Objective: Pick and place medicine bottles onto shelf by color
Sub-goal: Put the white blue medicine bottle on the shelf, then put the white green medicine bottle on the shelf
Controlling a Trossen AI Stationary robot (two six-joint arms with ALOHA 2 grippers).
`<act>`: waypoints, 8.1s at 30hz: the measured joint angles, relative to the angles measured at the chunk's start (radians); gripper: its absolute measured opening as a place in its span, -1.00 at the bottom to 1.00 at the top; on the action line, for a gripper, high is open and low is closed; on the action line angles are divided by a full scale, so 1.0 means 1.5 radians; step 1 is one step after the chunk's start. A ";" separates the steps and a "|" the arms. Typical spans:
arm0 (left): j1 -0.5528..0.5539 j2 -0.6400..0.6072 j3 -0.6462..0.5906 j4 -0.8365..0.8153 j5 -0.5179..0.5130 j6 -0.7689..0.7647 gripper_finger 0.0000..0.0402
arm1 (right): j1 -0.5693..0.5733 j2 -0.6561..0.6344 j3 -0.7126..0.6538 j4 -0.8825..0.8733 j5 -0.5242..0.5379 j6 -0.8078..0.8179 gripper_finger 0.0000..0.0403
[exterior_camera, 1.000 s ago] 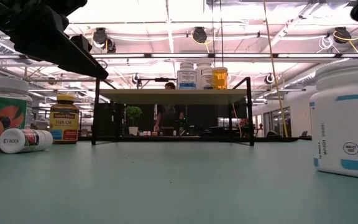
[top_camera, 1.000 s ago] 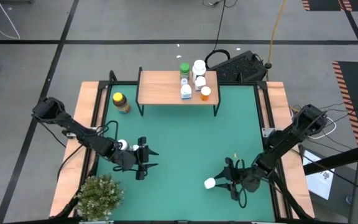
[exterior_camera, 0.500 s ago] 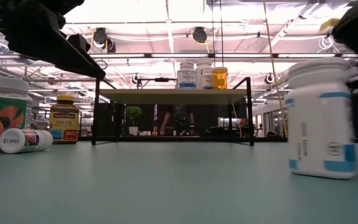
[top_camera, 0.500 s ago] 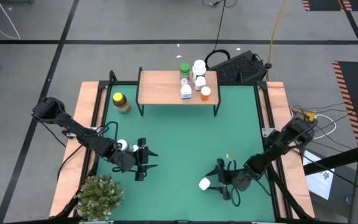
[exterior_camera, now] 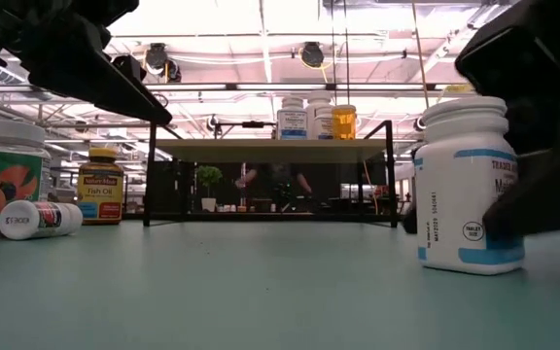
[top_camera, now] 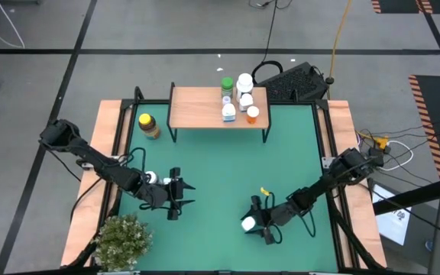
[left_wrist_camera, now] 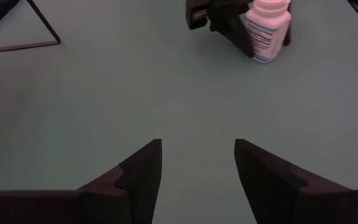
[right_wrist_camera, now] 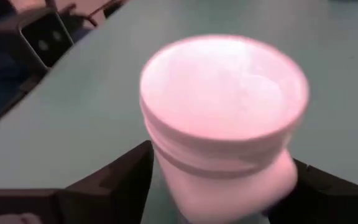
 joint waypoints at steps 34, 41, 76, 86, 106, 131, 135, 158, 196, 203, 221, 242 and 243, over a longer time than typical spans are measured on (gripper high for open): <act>0.320 0.156 0.006 0.359 0.368 0.346 0.42 | -0.296 0.002 0.194 -0.212 0.088 -0.122 -0.22; 0.350 0.228 0.049 0.390 0.383 0.370 0.37 | -0.306 0.002 0.194 -0.209 0.086 -0.123 -0.22; 0.375 0.243 0.065 0.407 0.395 0.397 0.56 | -0.327 0.003 0.184 -0.217 0.080 -0.146 -0.22; 0.375 0.244 0.064 0.397 0.430 0.399 0.32 | -0.326 0.001 0.184 -0.187 0.077 -0.144 -0.22; 0.388 0.225 0.065 0.361 0.434 0.361 -0.09 | -0.325 0.002 0.184 -0.167 0.072 -0.131 -0.10; 0.447 -0.025 0.063 0.116 0.300 0.359 -0.10 | -0.230 -0.152 0.184 -0.370 0.303 -0.040 0.04; 0.475 -0.024 0.096 0.056 0.296 0.362 -0.10 | -0.234 -0.133 0.179 -0.364 0.312 -0.009 0.04; 0.672 0.082 0.500 -0.374 0.318 0.440 -0.10 | -0.239 -0.129 0.141 -0.316 0.313 -0.033 0.04; 0.800 0.283 0.730 -0.577 0.384 0.534 0.25 | -0.246 -0.129 0.141 -0.300 0.278 -0.069 0.04; 0.798 0.273 0.729 -0.564 0.381 0.520 0.38 | -0.249 -0.129 0.141 -0.300 0.278 -0.073 0.04; 0.616 0.021 0.647 -0.667 0.271 0.379 0.27 | -0.257 -0.077 0.149 -0.110 0.054 -0.088 0.04; 0.138 -0.303 0.187 -0.741 0.099 -0.114 -0.07 | -0.317 0.255 0.641 -0.196 -0.121 -0.206 0.48; 0.123 -0.301 0.185 -0.740 0.093 -0.125 -0.07 | -0.323 0.274 0.667 -0.197 -0.121 -0.200 0.53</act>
